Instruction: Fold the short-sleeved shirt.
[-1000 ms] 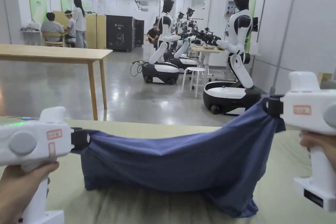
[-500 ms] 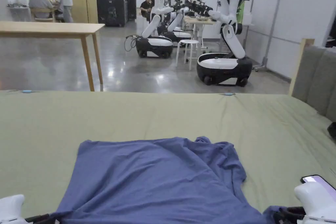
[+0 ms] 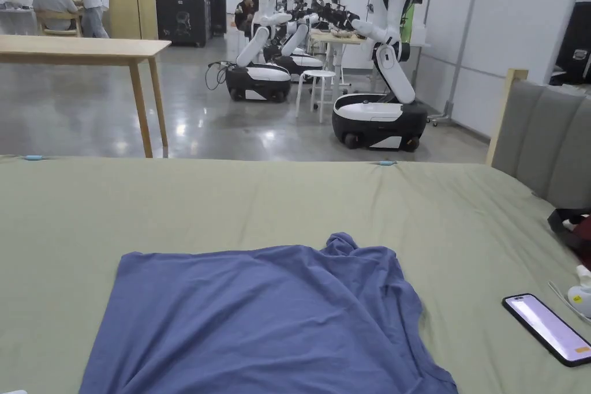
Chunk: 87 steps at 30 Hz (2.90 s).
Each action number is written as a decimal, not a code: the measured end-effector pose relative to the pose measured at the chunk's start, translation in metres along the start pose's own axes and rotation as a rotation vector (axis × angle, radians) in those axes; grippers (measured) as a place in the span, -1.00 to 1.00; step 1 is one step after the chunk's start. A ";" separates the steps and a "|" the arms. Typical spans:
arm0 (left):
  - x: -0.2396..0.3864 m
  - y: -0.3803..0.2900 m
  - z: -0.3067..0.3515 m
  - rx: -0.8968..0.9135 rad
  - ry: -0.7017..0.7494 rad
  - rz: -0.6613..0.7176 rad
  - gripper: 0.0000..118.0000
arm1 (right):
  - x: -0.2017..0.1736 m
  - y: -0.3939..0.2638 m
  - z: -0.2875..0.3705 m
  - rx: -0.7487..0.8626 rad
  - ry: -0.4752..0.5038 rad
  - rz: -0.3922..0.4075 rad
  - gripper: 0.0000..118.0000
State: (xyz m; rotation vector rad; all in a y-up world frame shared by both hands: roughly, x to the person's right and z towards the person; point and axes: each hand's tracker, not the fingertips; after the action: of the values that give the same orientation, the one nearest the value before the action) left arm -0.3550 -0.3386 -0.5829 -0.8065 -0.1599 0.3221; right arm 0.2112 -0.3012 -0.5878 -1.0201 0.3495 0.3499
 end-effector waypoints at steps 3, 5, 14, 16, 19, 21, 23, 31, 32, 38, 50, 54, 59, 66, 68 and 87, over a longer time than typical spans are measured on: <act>-0.006 0.001 0.005 -0.001 -0.033 0.024 1.00 | 0.001 -0.008 0.007 0.049 -0.024 -0.018 0.95; -0.006 0.002 0.022 0.090 -0.063 0.028 0.99 | 0.008 -0.015 0.036 0.155 -0.015 -0.074 0.88; 0.051 -0.035 0.137 0.320 -0.039 0.033 -0.86 | -0.020 -0.049 0.140 0.557 -0.037 -0.314 -0.82; 0.058 -0.045 0.147 0.338 -0.014 0.018 -0.88 | -0.026 -0.054 0.144 0.567 -0.052 -0.313 -0.99; 0.067 -0.054 0.155 0.341 -0.027 0.003 -0.99 | -0.034 -0.054 0.145 0.577 -0.070 -0.328 -1.00; 0.069 -0.054 0.155 0.337 -0.028 0.004 -1.00 | -0.036 -0.053 0.147 0.568 -0.034 -0.332 -1.00; 0.071 -0.055 0.154 0.326 -0.033 0.010 -1.00 | -0.044 -0.054 0.152 0.584 -0.047 -0.311 -1.00; 0.081 -0.030 0.130 0.285 0.055 -0.027 -0.66 | -0.049 -0.047 0.158 0.596 -0.011 -0.288 -1.00; 0.076 -0.026 0.122 0.292 0.082 -0.029 0.16 | -0.050 -0.045 0.157 0.597 -0.011 -0.284 -1.00; 0.019 -0.012 0.038 0.148 0.189 -0.014 0.98 | -0.048 -0.042 0.146 0.585 0.047 -0.270 -1.00; 0.024 -0.024 0.005 0.107 0.088 0.047 -0.88 | -0.035 -0.045 0.122 0.485 0.021 -0.286 -1.00; 0.036 -0.026 0.011 0.130 0.157 -0.026 -0.88 | -0.031 -0.045 0.114 0.465 -0.007 -0.302 -1.00; 0.030 -0.020 0.013 0.142 0.131 0.001 -0.88 | -0.021 -0.044 0.072 0.412 -0.039 -0.339 -0.51; 0.030 -0.020 0.017 0.148 0.119 0.000 -0.88 | -0.024 -0.043 0.011 0.223 -0.100 -0.320 0.92; 0.031 -0.021 0.016 0.148 0.120 -0.006 -0.88 | -0.019 -0.044 -0.007 0.165 -0.088 -0.363 0.92; 0.036 0.004 0.039 0.220 0.043 0.004 -0.88 | -0.016 -0.021 0.040 0.313 -0.032 -0.377 -0.89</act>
State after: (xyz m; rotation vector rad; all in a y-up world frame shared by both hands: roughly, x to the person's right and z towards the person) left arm -0.3326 -0.2977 -0.5584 -0.5952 -0.0811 0.3195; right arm 0.2111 -0.2788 -0.5458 -0.7513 0.1693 -0.0304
